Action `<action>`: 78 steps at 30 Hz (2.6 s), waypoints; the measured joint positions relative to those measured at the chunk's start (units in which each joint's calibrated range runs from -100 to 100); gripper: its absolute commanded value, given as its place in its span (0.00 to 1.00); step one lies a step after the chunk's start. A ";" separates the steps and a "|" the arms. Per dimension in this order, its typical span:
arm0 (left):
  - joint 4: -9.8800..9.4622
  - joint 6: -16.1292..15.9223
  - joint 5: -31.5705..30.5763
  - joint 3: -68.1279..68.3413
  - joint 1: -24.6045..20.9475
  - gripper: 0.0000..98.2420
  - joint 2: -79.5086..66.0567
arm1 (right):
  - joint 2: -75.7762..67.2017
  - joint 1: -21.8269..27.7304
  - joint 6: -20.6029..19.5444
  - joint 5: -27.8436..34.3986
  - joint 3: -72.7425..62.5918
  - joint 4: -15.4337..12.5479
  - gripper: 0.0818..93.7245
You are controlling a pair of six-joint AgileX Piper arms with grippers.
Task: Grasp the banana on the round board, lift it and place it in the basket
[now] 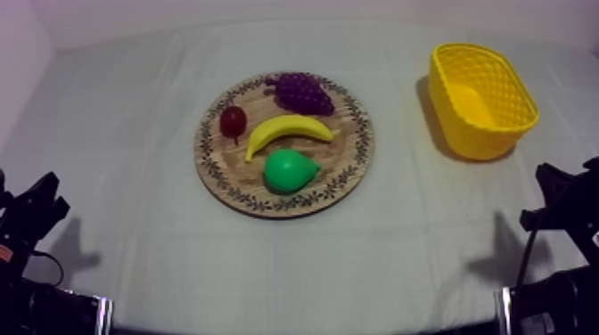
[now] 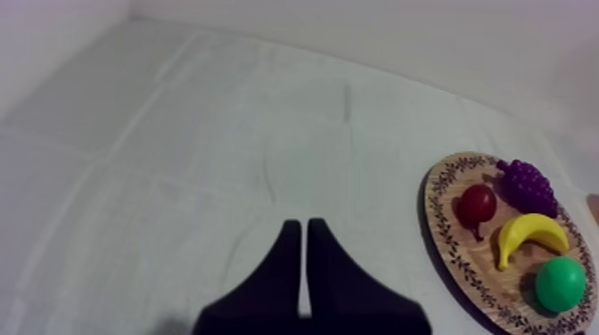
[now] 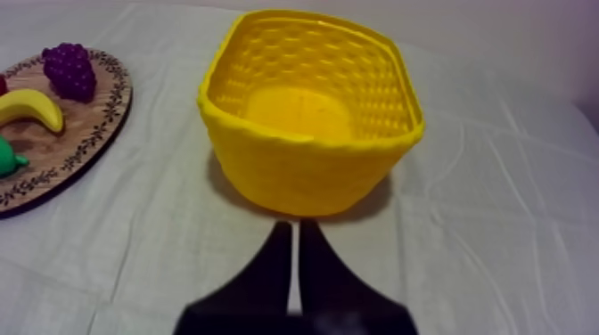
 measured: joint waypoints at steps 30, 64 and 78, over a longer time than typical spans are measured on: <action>0.00 0.00 -0.02 0.00 0.00 0.00 0.00 | 0.00 0.00 0.01 0.00 0.00 0.00 0.00; 0.00 0.00 -0.01 0.00 0.00 0.00 0.00 | 0.00 0.00 0.01 0.00 0.00 0.00 0.00; 0.00 0.00 -0.01 0.00 0.00 0.00 0.00 | 0.00 0.00 0.15 0.00 0.00 0.00 0.00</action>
